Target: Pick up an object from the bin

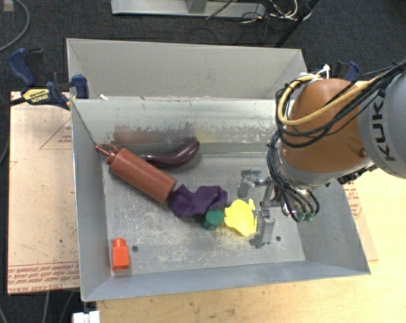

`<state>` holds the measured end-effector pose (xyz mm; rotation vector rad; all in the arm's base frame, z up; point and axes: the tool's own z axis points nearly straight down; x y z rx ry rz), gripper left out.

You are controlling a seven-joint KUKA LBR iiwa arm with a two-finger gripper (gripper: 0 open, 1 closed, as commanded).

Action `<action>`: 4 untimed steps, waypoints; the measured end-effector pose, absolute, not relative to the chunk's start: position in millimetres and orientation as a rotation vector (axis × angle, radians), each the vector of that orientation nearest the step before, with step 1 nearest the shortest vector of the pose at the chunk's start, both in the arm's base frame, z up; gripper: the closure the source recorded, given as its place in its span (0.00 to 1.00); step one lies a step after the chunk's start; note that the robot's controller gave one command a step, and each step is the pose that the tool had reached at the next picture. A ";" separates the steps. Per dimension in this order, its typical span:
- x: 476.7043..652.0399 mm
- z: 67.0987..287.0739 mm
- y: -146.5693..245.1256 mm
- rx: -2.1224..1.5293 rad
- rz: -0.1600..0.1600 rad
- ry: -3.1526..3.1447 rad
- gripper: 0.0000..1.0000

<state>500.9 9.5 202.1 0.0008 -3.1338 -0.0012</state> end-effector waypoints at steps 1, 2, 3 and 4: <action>502.5 206.5 9.5 0.000 -0.001 -3.142 0.00; 519.2 140.7 -18.1 0.059 -0.001 -3.144 0.00; 523.5 66.4 -44.3 -0.055 -0.004 -3.141 0.00; 533.7 140.6 -44.5 0.045 -0.003 -3.143 0.00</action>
Offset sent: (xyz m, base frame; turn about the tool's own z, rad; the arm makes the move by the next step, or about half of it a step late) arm 0.0314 -0.0566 -0.1321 -0.0753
